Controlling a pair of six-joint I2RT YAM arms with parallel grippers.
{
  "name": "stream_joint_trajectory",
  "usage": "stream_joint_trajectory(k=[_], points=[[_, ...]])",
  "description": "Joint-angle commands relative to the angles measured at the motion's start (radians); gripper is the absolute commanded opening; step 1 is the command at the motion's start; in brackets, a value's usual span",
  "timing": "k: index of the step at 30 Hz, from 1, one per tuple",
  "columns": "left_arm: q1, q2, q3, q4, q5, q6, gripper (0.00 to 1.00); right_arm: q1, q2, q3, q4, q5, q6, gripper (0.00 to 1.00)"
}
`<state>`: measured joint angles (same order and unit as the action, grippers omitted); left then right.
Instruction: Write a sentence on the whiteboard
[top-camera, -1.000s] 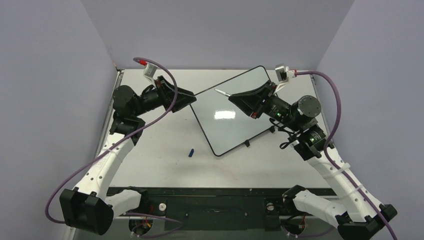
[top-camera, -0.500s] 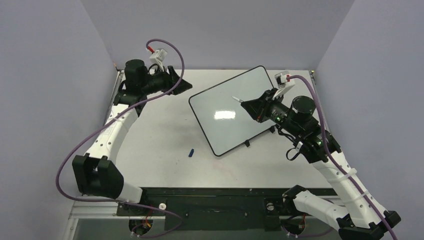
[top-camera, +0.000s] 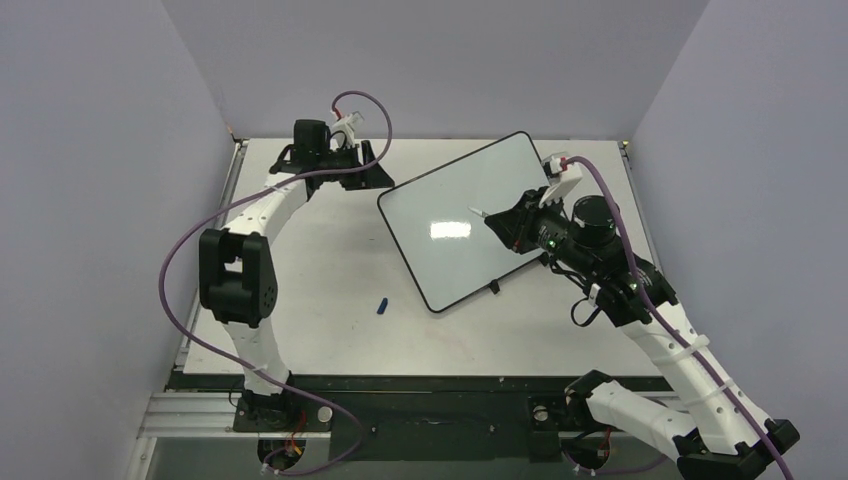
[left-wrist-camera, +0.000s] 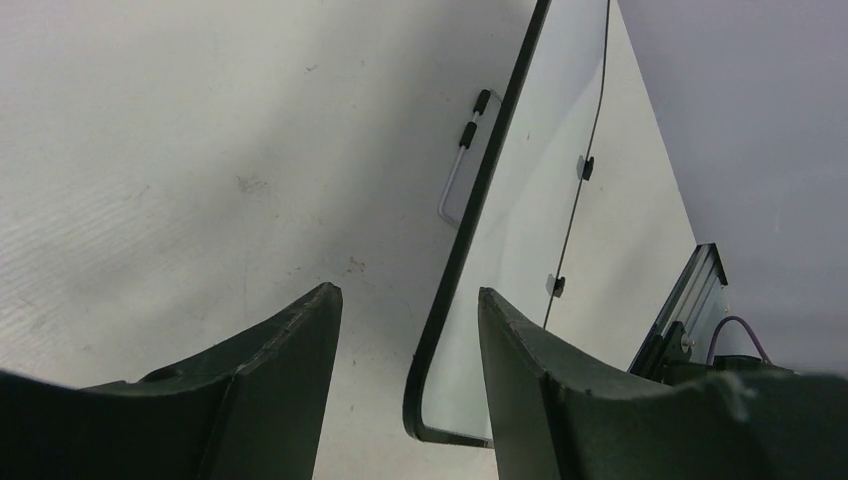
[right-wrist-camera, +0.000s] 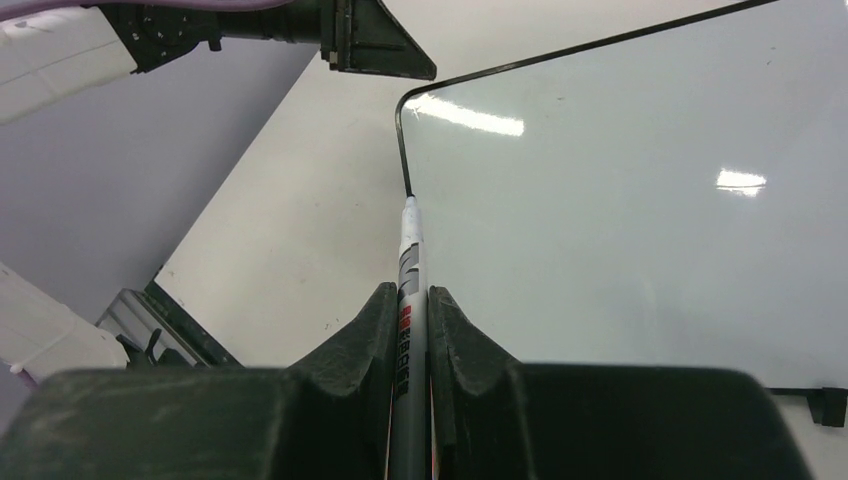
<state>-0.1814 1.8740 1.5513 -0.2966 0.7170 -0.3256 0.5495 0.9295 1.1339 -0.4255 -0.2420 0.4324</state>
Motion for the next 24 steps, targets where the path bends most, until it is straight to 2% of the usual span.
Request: stream_joint_trajectory(k=[1,13,19,24], points=[[0.008,0.062,0.108,0.031,0.089,0.042,0.50,0.003,-0.012,-0.011,-0.022,0.022,-0.016,0.00],[0.027,0.208,0.211,-0.002,0.220,0.108,0.50,0.017,-0.004,0.013,-0.107,0.088,-0.030,0.00],[0.032,0.247,0.212,0.051,0.285,0.065,0.49,0.028,0.029,0.041,-0.124,0.099,-0.041,0.00],[0.024,0.259,0.194,0.098,0.287,0.034,0.48,0.038,0.069,0.076,-0.134,0.109,-0.050,0.00]])
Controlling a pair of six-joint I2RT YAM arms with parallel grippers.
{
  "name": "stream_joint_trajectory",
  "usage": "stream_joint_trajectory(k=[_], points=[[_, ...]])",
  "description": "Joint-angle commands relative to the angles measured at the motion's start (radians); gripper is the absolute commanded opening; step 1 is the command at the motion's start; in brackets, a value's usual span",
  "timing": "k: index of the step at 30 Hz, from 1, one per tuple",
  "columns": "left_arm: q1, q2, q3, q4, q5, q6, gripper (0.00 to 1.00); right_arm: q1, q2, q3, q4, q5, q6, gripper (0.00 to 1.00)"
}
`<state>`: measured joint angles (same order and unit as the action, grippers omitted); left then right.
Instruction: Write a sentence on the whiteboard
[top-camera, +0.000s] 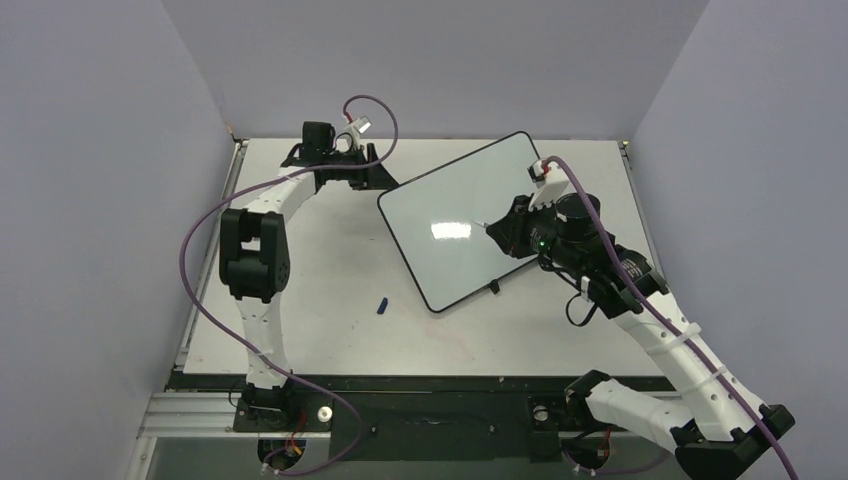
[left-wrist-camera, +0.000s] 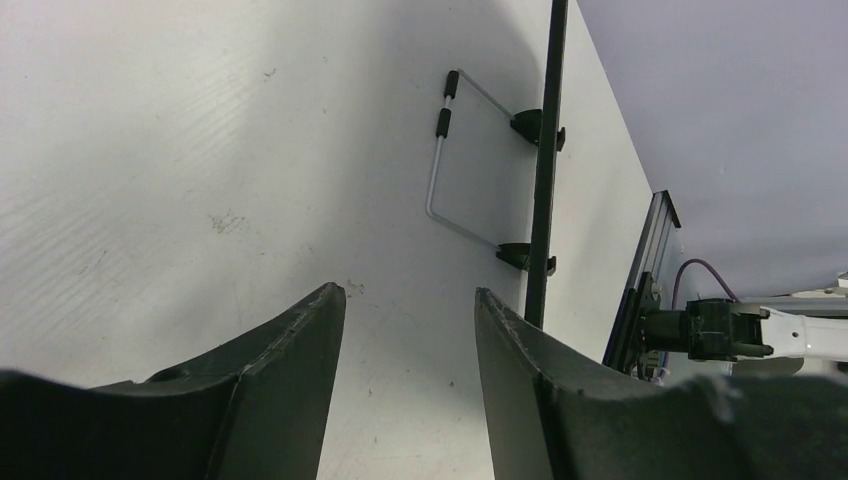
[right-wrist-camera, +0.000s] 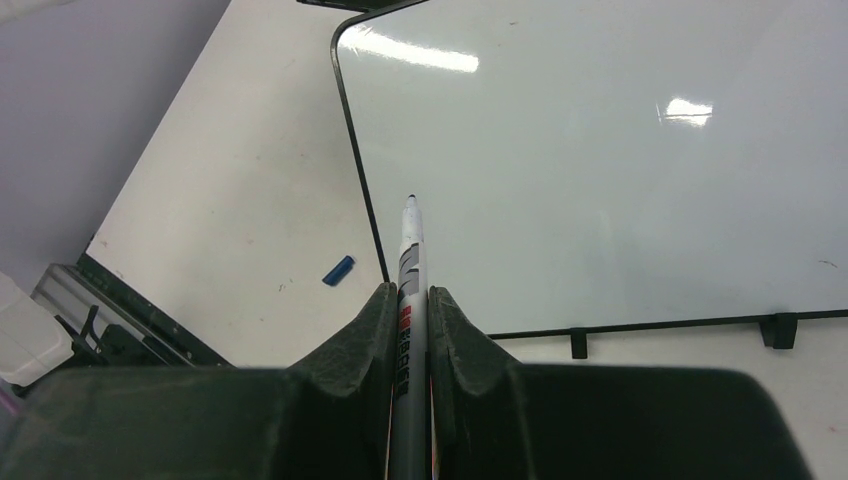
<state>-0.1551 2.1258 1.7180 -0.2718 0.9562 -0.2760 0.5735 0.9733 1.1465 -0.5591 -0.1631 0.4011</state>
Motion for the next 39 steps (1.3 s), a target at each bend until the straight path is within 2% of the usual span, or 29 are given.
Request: stream_joint_trajectory(k=[1,13,18,21,26,33,39], points=[[-0.005,0.013,0.031,0.066,0.047,-0.010,0.47,0.015,0.029,0.068,0.000,0.031,-0.019,0.00],[-0.008,0.013,0.079,0.148,0.038,-0.104,0.44,0.050,0.077,0.094,0.002,0.055,-0.017,0.00],[0.001,0.009,0.077,0.251,0.091,-0.223,0.44,0.059,0.086,0.098,0.006,0.056,-0.015,0.00],[0.001,0.005,0.069,0.256,0.113,-0.234,0.44,0.066,0.089,0.101,0.007,0.056,-0.015,0.00],[-0.007,-0.001,0.036,0.369,0.171,-0.305,0.44,0.071,0.085,0.101,0.006,0.055,-0.015,0.00],[-0.027,0.007,0.044,0.316,0.193,-0.266,0.41,0.076,0.076,0.092,0.004,0.062,-0.013,0.00],[-0.051,0.022,0.087,0.138,0.157,-0.148,0.40,0.080,0.078,0.095,0.004,0.062,-0.012,0.00]])
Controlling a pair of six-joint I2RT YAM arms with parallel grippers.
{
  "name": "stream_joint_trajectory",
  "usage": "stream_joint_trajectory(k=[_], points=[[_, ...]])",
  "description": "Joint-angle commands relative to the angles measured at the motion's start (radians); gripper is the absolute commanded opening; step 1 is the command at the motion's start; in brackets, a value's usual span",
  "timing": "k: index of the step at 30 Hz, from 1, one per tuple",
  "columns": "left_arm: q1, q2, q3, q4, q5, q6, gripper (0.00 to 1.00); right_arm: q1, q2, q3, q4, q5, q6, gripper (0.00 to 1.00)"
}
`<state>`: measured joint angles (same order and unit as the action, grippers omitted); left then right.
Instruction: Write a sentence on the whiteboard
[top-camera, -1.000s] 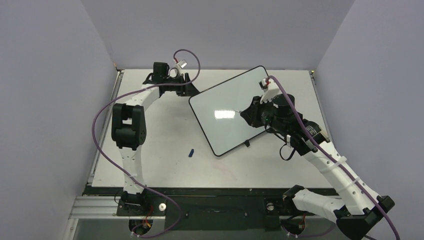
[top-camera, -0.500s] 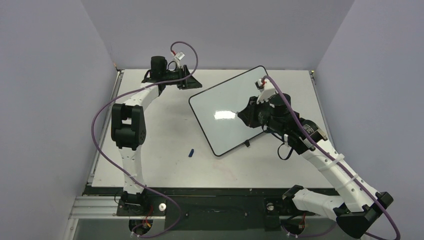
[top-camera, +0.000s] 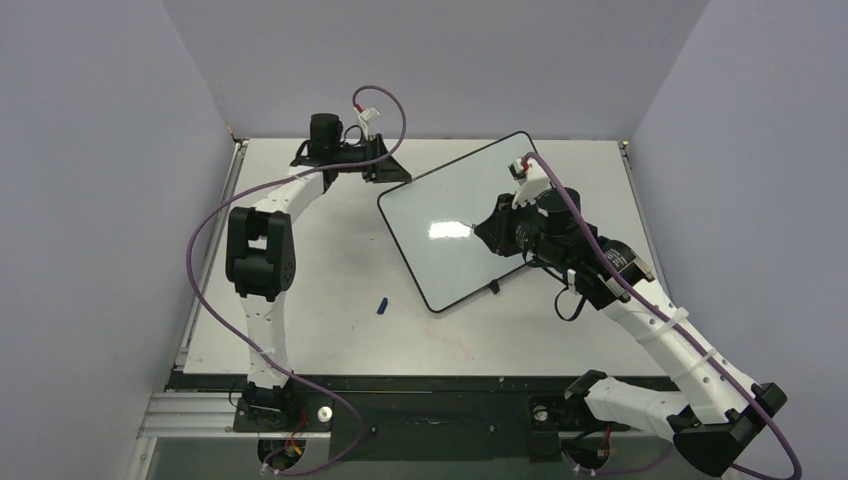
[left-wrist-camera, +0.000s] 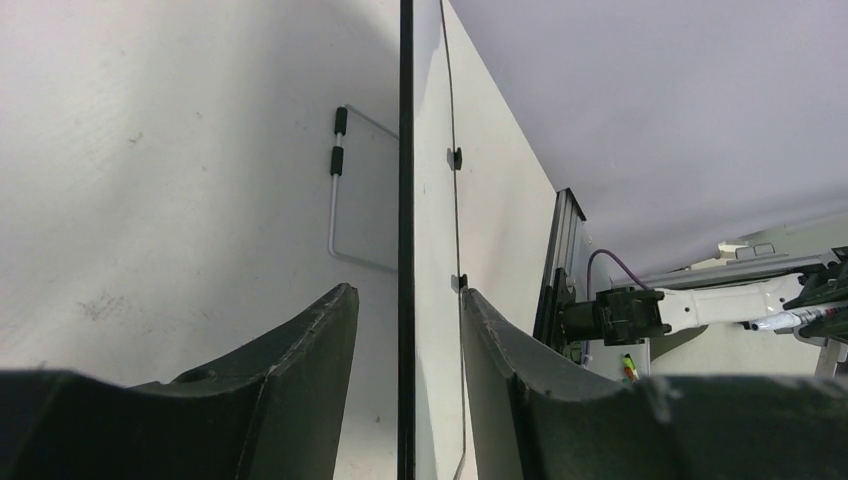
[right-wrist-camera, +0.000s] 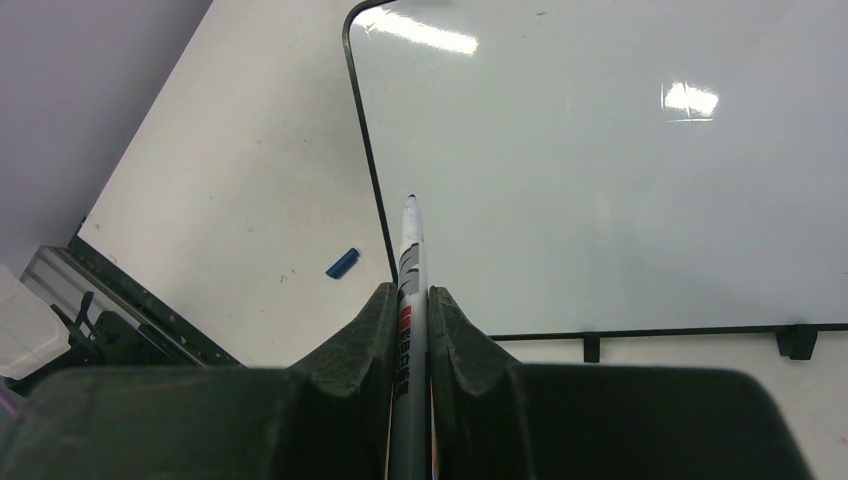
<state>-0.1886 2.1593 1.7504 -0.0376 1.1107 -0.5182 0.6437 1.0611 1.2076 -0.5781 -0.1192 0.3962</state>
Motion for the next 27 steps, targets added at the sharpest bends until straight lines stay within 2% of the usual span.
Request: stream_joint_trajectory(k=[1,6,14,27], points=[[-0.023,-0.010,0.056,-0.114,0.001,0.101,0.40,0.010,-0.010,0.035,0.023,0.020,-0.008,0.00],[-0.037,0.000,0.072,-0.170,-0.018,0.148,0.38,0.011,-0.013,0.028,0.024,0.022,-0.007,0.00],[-0.053,-0.003,0.088,-0.209,-0.032,0.176,0.29,0.015,-0.010,0.022,0.026,0.022,-0.008,0.00],[-0.085,0.018,0.147,-0.351,-0.085,0.268,0.21,0.017,-0.009,0.014,0.029,0.024,-0.010,0.00]])
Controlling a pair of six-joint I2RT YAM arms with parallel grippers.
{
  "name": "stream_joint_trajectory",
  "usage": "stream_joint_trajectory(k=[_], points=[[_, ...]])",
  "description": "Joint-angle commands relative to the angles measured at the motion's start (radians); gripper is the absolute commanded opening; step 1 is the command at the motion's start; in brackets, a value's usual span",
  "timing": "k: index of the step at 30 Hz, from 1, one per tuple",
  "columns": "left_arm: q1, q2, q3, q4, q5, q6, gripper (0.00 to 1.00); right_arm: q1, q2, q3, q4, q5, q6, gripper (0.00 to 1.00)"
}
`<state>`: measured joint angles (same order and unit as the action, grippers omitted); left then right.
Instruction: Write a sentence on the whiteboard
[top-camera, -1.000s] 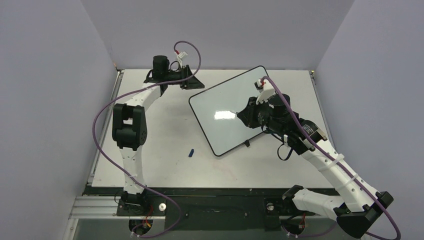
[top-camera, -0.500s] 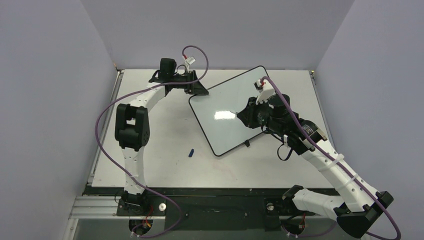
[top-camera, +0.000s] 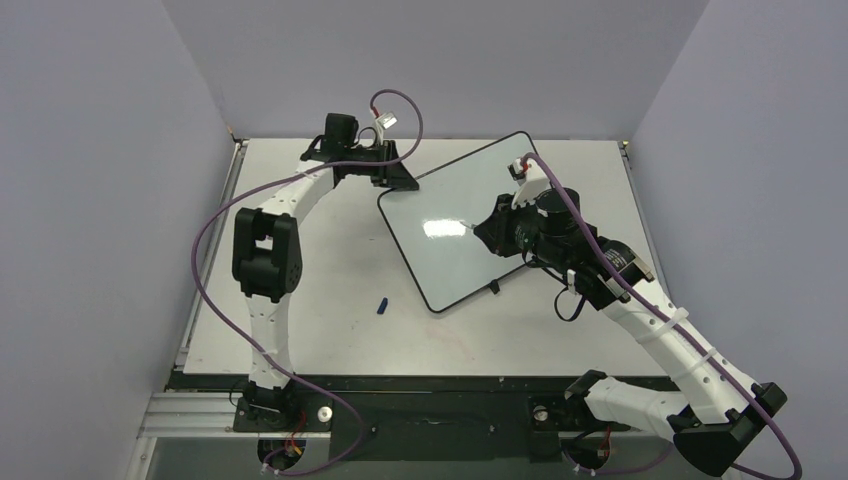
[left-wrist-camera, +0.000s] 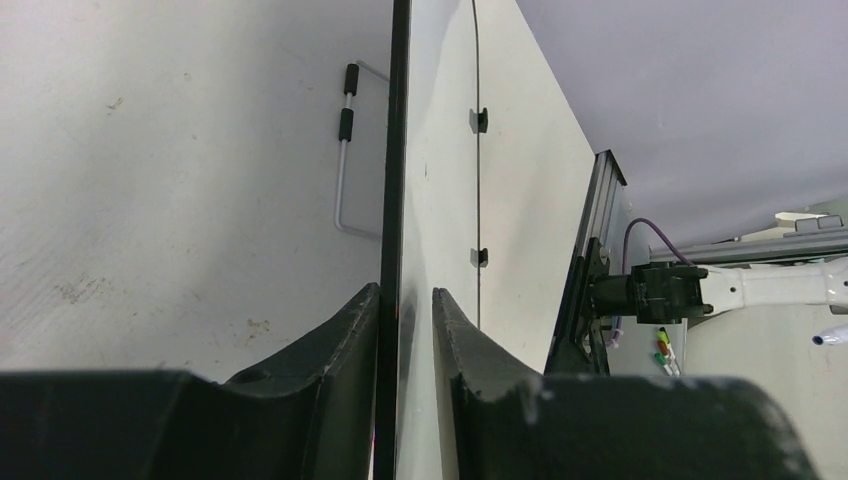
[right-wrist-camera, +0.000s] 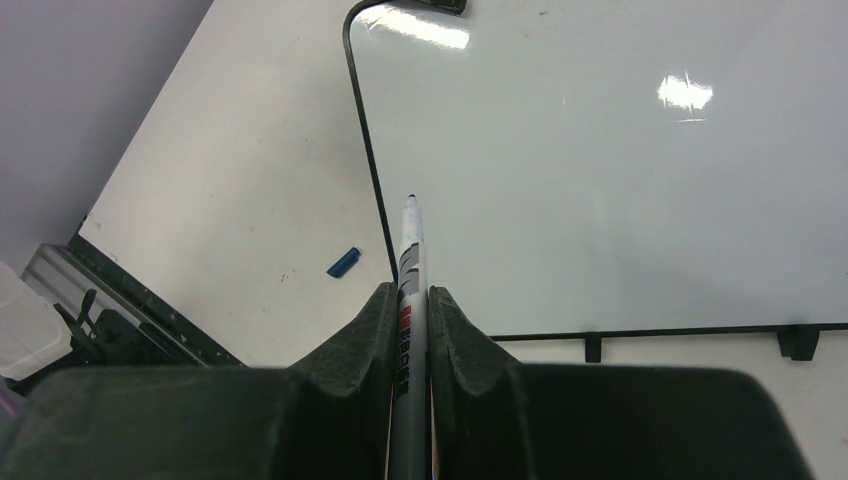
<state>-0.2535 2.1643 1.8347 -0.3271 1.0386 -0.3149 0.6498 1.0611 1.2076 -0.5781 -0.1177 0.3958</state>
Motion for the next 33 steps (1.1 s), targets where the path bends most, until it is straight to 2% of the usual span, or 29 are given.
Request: stream_joint_trajectory(k=[1,6,19,25,33], points=[[-0.021,0.014,0.067,-0.068,-0.022,0.070,0.18,0.012,-0.008,0.014,0.030,0.022,-0.010,0.00],[-0.039,0.005,0.073,-0.095,-0.050,0.105,0.00,0.015,-0.002,0.012,0.037,0.023,-0.010,0.00],[-0.081,-0.092,0.018,-0.089,-0.156,0.187,0.00,0.068,0.058,0.023,0.049,0.090,-0.026,0.00],[-0.099,-0.146,-0.018,-0.064,-0.190,0.189,0.00,0.132,0.150,0.094,0.057,0.158,-0.034,0.00],[-0.105,-0.195,-0.063,-0.035,-0.206,0.190,0.00,0.164,0.313,0.211,0.074,0.176,-0.025,0.00]])
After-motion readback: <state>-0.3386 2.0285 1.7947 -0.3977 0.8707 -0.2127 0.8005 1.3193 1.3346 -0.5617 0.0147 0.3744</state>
